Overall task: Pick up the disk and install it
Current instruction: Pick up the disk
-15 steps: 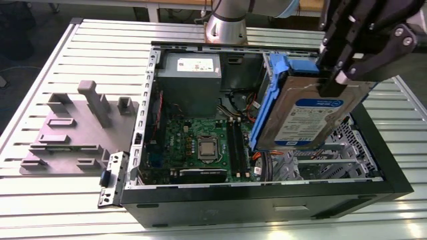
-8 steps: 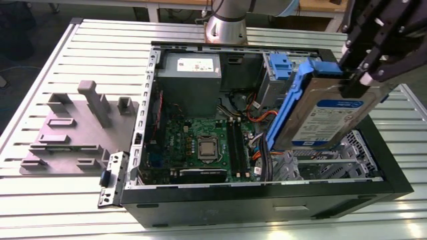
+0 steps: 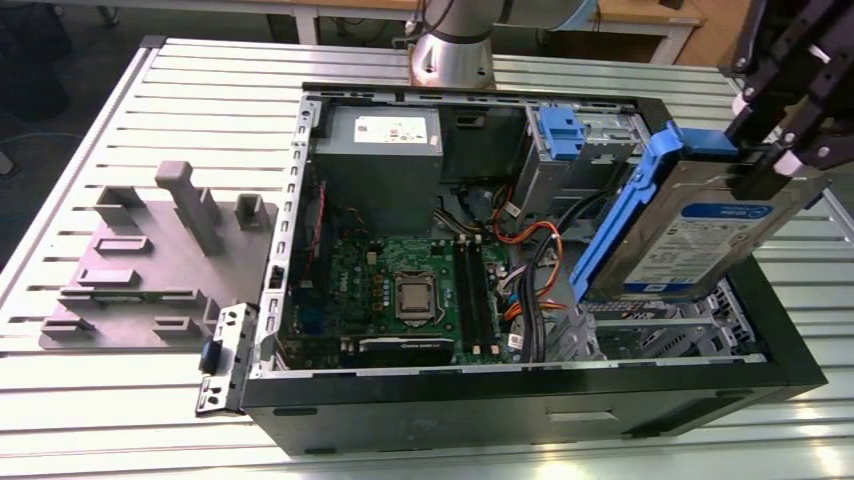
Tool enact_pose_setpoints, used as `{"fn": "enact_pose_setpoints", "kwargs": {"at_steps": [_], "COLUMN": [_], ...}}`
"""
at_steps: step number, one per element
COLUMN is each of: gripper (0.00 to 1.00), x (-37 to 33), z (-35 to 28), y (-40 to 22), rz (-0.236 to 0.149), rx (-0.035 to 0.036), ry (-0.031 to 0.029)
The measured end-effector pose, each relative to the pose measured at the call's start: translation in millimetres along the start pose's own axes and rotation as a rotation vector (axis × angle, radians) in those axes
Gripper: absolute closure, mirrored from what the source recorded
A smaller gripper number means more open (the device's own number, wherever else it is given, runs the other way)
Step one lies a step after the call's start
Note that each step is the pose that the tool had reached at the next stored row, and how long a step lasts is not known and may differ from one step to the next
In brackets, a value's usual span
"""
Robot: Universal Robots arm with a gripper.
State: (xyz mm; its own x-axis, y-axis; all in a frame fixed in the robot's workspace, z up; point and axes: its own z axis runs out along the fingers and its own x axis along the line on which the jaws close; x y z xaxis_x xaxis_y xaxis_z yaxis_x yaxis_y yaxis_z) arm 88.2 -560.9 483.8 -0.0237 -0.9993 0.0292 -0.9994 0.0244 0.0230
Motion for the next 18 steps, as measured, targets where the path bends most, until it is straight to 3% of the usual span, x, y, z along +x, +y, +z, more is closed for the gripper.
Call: {"fn": "enact_pose_setpoints", "kwargs": {"at_steps": [5, 8, 12, 18], "gripper": [0.65, 0.65, 0.65, 0.65], "x": [0.5, 1.3, 2.9, 3.7], "z": [1.5, 3.0, 6.9, 13.5], "y": [-8.9, -11.7, -13.8, -18.8], "rz": [0.0, 0.0, 0.0, 0.0], "rx": [-0.0002, -0.0003, -0.0005, -0.0006], "ry": [-0.0091, -0.0128, -0.0226, -0.0246]}}
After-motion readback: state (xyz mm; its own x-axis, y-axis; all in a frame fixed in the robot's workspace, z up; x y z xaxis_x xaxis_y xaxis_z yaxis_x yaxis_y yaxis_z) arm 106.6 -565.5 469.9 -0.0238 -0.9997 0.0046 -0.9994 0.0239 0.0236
